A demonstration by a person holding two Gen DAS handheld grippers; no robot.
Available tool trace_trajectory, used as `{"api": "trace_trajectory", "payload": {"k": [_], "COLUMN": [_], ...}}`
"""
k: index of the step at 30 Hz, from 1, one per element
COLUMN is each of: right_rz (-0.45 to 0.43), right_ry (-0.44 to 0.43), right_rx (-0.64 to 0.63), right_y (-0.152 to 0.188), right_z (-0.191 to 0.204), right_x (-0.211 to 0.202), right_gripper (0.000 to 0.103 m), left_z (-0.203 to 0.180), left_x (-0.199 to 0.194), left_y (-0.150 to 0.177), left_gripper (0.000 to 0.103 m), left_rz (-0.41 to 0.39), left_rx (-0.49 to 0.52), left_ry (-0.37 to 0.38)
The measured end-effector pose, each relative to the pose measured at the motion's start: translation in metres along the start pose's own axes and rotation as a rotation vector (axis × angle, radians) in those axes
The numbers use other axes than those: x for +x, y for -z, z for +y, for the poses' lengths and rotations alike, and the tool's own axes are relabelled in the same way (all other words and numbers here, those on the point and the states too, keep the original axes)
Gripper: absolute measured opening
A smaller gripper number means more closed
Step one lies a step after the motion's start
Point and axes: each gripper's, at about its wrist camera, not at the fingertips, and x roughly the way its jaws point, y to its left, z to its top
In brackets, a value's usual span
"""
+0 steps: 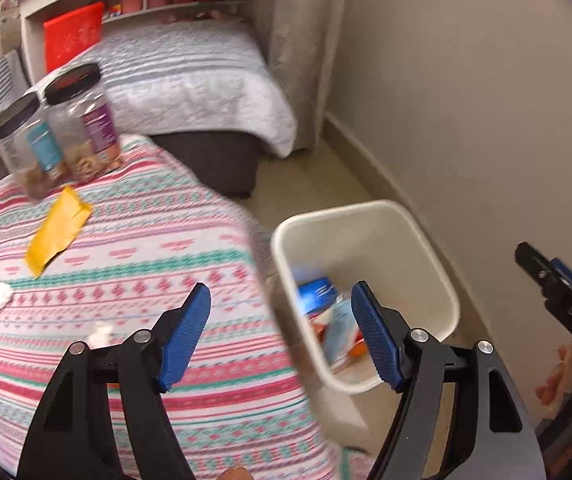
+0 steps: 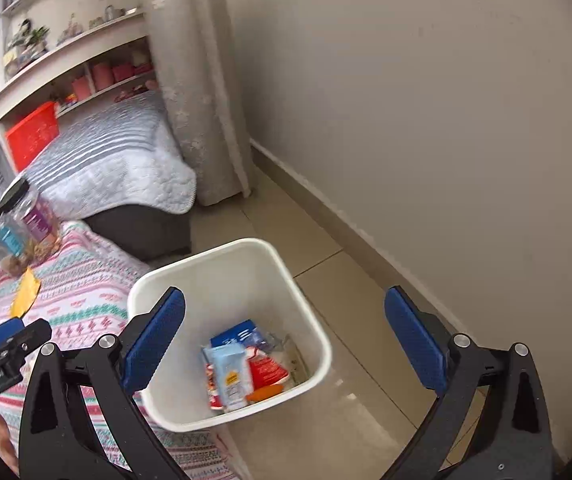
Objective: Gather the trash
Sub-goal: 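Grasp the white tissue with left gripper while right gripper grasps the orange peel piece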
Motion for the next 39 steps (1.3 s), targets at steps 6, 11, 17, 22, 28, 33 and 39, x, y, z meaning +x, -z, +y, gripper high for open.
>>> {"api": "trace_trajectory", "payload": {"k": [6,11,17,22,28,33,39], "right_rz": [0.036,0.068,0.104,0.132,0.164,0.251,0.360], "right_ry": [-0.070,-0.107,-0.136,-0.157,-0.181,-0.235,-0.306], "right_rx": [-0.122,-0.183,-0.242,-0.284,-0.336,-0.319,-0.310], "right_y": [0.010,0.016,0.024,0.029,0.036,0.048,0.076], "right_z": [0.047,0.075,0.108,0.129,0.156,0.178,0.225], "right_x": [0.001,0.001,0.005,0.009,0.014,0.024,0.040], "right_gripper": [0.096,0.096,0.096,0.096,0.096,0.096,0.096], "left_z": [0.049,0.109,0.154,0.156,0.164,0.168,0.193], "left_x": [0.011,0.029,0.041,0.055,0.069,0.058,0.000], "left_y": [0.017,0.034,0.035,0.040,0.051,0.056,0.059], "left_gripper": [0.072,0.072,0.060,0.057,0.043,0.039,0.039], "left_rz": [0.188,0.265,0.268,0.305,0.333,0.321,0.225], "left_rx": [0.041,-0.071,-0.231,-0.219,-0.231,-0.231,-0.264], "left_ry": [-0.127,-0.207,-0.188,-0.192,-0.140,-0.086,-0.134]}}
